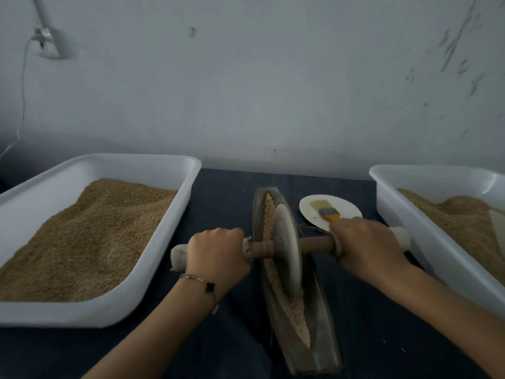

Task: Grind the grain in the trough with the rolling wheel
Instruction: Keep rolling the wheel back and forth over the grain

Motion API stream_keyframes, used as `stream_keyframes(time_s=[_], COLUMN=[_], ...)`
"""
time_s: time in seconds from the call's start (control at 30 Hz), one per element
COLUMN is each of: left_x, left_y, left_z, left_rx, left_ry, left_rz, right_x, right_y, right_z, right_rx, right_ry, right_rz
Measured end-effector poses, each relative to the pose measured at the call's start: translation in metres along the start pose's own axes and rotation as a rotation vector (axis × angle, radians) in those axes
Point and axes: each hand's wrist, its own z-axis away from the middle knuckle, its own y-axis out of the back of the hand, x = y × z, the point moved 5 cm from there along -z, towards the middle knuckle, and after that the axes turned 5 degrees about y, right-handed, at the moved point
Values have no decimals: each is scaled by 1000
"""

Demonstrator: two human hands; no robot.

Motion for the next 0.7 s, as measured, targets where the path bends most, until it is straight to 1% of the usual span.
stream_keyframes(time_s=[0.07,0.27,0.33,0.5,0.6,0.7], left_x=[0,-15,-17,-6,1,4], left_y=[-7,-30,-33,-17,-9,-2], left_z=[-24,-80,-90,-97,-82,-48], left_rx=[-10,-43,-36,154,180,155], left_ry=[-7,124,130,57,1,-39], left_rz=[30,193,211,67,20,59], right_x=[-6,1,5,15,11,0], right_y=[-4,-4,-9,-22,-21,-11], right_z=[-21,-99,-109,-104,-85,-49], right_rx=[27,120,128,170,179,200], right_ry=[20,86,89,-9,-59,-69], right_rz=[-46,112,109,49,31,-9])
